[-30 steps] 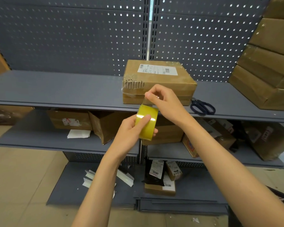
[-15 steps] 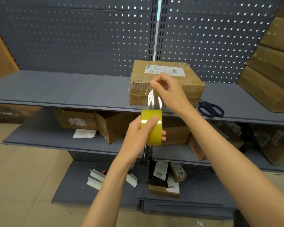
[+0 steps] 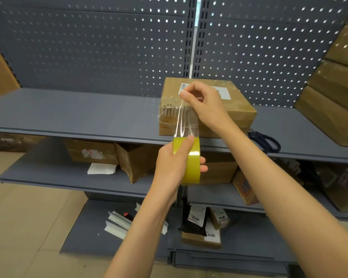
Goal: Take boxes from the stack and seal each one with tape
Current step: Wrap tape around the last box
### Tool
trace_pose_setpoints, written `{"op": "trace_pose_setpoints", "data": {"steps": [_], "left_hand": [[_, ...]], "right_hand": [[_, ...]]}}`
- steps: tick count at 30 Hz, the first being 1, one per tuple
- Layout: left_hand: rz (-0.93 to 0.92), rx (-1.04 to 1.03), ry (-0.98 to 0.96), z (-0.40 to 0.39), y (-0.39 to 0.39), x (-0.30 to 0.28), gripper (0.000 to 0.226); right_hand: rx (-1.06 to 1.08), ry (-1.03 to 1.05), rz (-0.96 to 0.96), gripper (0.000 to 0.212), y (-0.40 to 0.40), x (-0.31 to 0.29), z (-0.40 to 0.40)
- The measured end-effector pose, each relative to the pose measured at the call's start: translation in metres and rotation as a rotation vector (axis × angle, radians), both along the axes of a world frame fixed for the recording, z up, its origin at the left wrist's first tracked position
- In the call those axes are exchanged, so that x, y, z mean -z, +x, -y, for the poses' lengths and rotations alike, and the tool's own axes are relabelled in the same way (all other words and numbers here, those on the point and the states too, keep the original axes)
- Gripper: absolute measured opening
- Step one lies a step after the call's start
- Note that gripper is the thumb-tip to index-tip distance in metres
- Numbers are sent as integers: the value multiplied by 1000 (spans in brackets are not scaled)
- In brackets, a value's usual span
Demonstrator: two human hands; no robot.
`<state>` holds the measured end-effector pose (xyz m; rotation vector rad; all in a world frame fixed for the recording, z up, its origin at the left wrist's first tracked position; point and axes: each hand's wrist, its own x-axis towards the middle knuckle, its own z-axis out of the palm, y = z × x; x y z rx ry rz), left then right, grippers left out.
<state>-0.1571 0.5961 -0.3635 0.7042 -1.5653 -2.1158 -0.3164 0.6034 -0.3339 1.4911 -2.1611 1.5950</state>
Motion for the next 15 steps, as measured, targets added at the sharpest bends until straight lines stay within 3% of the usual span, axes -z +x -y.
{"op": "trace_pose_setpoints", "data": {"steps": [15], "left_hand": [[-62, 55, -27, 17, -24, -20, 26]], "right_hand": [[5, 43, 34, 11, -45, -3, 36]]}}
